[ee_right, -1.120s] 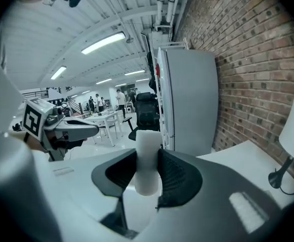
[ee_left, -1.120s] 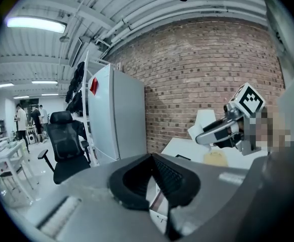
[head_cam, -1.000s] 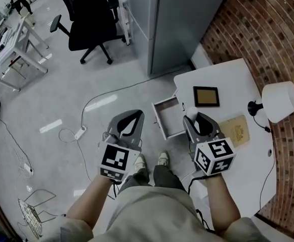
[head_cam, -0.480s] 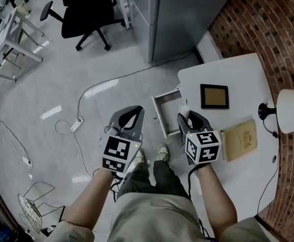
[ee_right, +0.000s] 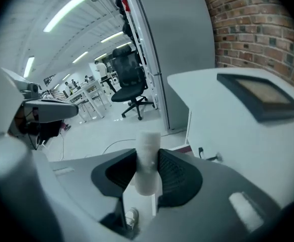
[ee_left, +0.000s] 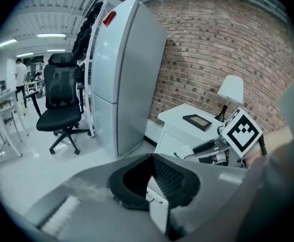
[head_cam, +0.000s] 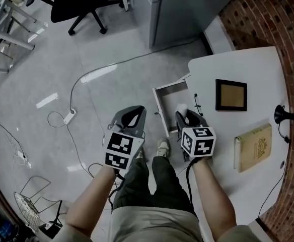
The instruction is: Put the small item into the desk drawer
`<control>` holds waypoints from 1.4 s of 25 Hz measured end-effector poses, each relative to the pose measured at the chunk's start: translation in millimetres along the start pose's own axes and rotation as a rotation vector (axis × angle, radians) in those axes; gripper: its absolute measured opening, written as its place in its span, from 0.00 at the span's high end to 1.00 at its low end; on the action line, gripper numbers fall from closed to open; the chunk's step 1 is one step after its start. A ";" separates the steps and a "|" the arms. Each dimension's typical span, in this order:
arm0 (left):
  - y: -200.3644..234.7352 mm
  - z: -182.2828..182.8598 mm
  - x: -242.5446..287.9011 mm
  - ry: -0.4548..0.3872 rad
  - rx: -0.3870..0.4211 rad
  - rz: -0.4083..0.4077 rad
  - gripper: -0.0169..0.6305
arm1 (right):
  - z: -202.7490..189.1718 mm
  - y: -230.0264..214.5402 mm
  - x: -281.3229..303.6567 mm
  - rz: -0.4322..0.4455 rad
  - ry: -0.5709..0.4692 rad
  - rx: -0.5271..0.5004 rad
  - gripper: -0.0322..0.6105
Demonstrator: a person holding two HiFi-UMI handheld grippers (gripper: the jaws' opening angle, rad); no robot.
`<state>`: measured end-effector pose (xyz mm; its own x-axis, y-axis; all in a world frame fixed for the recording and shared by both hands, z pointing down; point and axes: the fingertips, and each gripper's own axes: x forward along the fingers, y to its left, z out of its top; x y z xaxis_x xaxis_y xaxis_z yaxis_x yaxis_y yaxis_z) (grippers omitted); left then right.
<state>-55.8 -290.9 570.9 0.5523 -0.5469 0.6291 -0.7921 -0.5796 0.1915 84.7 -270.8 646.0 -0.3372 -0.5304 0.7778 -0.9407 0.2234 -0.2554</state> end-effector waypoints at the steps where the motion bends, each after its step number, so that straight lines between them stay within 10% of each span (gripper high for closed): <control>1: 1.1 -9.1 8.4 0.010 -0.007 -0.005 0.97 | -9.4 -4.5 9.7 -0.006 0.014 0.010 0.74; 20: 20.5 -185.0 149.7 0.122 -0.090 -0.051 0.97 | -196.3 -121.3 215.4 -0.138 0.291 -0.005 0.74; 35: 26.6 -224.0 166.4 0.137 -0.094 -0.032 0.97 | -238.3 -170.9 261.4 -0.227 0.406 0.023 0.67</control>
<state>-43.2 -262.0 849.4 0.5425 -0.4380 0.7168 -0.7988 -0.5331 0.2788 166.5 -252.8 1029.8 -0.0843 -0.1999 0.9762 -0.9911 0.1181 -0.0614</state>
